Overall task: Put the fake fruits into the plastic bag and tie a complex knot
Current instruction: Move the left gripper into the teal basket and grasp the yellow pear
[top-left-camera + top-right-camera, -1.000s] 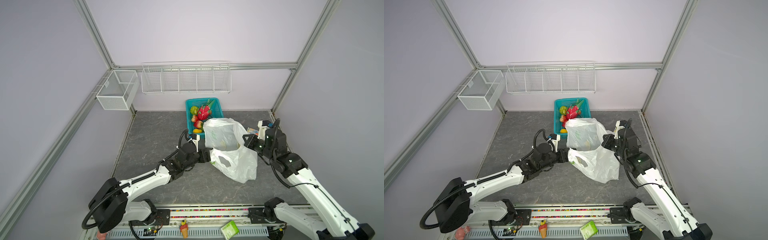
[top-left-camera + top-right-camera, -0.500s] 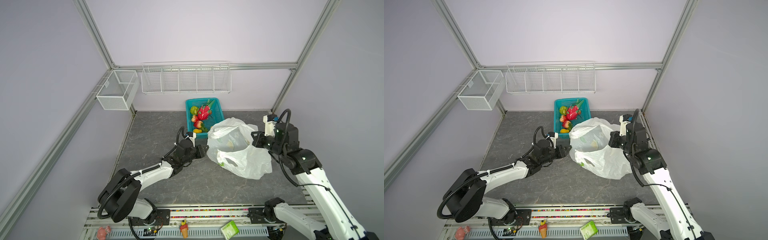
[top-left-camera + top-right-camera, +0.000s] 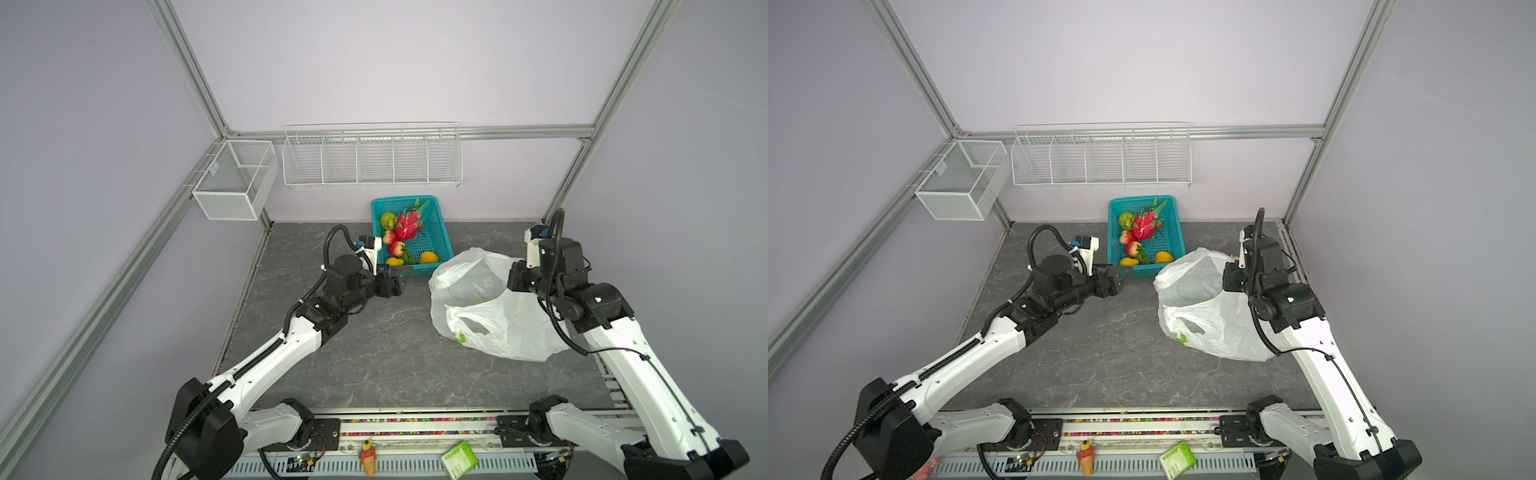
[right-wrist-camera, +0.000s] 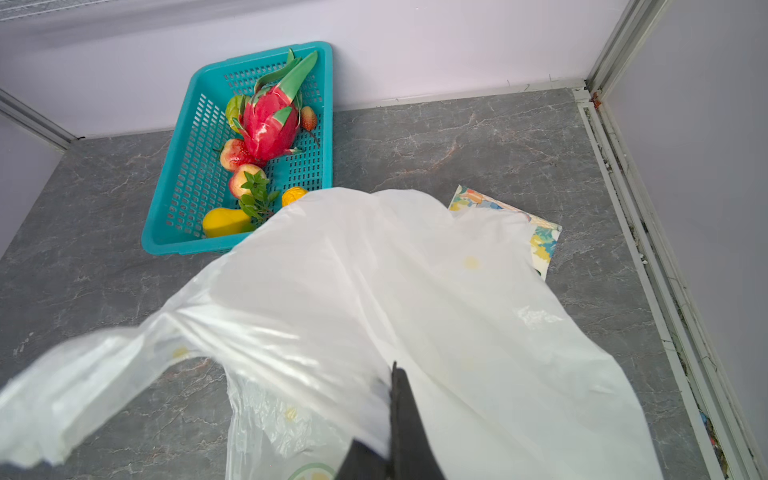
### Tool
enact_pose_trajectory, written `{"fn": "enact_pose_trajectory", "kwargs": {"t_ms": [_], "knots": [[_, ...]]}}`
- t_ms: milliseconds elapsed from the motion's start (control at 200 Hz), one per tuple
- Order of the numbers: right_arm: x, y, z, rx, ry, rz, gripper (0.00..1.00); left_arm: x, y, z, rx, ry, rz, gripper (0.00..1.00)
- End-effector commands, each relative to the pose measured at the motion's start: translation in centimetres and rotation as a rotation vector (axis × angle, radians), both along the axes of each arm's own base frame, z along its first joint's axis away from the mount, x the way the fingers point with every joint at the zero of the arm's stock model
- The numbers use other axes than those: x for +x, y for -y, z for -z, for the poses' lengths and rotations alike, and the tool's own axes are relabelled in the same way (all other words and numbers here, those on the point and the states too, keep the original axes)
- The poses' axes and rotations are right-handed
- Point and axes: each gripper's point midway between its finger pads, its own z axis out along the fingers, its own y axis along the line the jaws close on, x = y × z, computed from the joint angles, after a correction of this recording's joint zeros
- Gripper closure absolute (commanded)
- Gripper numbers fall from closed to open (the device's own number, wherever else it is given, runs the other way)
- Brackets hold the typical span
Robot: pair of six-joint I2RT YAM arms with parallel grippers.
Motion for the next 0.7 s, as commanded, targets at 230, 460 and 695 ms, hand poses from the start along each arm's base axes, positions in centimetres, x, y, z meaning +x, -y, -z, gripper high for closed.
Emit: {"fn": "enact_pose_trajectory", "kwargs": {"t_ms": [230, 460, 695], "knots": [[1.7, -1.6, 0.6, 0.013, 0.008, -0.061, 0.94, 10.2, 0.2, 5.6, 0.463, -0.113, -0.069, 0.20], [2.2, -1.8, 1.5, 0.000, 0.001, -0.071, 0.94, 13.8, 2.0, 10.2, 0.626, -0.248, -0.017, 0.26], [2.3, -2.0, 2.1, -0.007, -0.009, -0.085, 0.93, 16.5, 2.3, 14.2, 0.729, -0.349, -0.039, 0.29]]}}
